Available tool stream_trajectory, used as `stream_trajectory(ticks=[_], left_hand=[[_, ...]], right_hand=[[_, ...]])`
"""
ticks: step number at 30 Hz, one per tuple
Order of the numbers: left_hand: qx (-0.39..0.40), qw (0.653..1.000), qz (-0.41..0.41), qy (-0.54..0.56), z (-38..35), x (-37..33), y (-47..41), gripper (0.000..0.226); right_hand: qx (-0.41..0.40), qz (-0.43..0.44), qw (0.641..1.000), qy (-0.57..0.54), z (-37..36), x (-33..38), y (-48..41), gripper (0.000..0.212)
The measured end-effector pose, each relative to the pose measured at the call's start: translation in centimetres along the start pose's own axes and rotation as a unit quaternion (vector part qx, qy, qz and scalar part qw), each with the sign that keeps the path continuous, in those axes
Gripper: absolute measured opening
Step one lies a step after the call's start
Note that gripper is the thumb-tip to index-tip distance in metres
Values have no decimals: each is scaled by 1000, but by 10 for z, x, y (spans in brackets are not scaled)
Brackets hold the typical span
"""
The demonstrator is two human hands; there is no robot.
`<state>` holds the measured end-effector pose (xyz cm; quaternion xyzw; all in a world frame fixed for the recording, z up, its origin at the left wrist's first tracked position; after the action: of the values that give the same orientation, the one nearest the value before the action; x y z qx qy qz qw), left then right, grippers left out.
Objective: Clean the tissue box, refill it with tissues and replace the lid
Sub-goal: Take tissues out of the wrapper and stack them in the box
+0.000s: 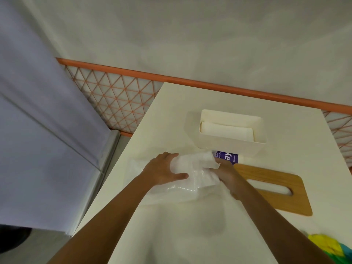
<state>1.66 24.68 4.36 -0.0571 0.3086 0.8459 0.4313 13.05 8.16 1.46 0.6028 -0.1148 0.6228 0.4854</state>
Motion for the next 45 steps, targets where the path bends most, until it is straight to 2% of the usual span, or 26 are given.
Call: stream_trajectory(ticks=[3, 9, 16, 18, 21, 25, 29, 31, 34, 40, 45], left_hand=[[-6, 1000, 1, 4, 1, -1, -2, 82], [-30, 1000, 2, 1, 2, -4, -6, 71], [-66, 998, -18, 17, 5, -25, -15, 60], [-71, 996, -29, 41, 5, -37, -17, 57], [-62, 988, -37, 133, 6, -61, -21, 52], [-36, 968, -26, 249, 9, -100, -28, 47], [19, 940, 4, 341, 6, -127, -37, 56], [63, 912, 23, 404, 3, -136, -43, 61], [117, 866, 38, 485, 1, -145, -52, 50], [25, 915, 14, 403, 20, -142, -70, 39], [-51, 949, -8, 312, 39, -142, -97, 34]], right_hand=[[-40, 1, 996, -80, 18, 1, 0, 29], [-75, -4, 996, -51, 45, -8, 7, 40], [-136, 11, 987, -82, 96, -7, 17, 43], [-156, 22, 984, -80, 113, -1, 23, 43], [-178, 47, 981, -61, 136, 10, 32, 40], [-208, 97, 971, -62, 167, 29, 44, 33], [-236, 130, 958, -100, 189, 45, 51, 29], [-237, 138, 952, -136, 193, 49, 51, 29], [-224, 130, 950, -174, 189, 51, 46, 23], [-219, 87, 953, -189, 170, 35, 16, 34], [-218, 64, 965, -133, 164, 39, -21, 29]])
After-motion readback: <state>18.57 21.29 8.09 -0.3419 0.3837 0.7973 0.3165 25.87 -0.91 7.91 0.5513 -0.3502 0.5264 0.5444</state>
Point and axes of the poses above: each hand's wrist, its own y-axis away from the middle knuckle, its own z-axis out of the back of the hand, x = y × z, the point moved 3 cm from there along -y, towards the middle knuckle, and after that the axes turned 9 degrees about z, right-handed, at the moved point
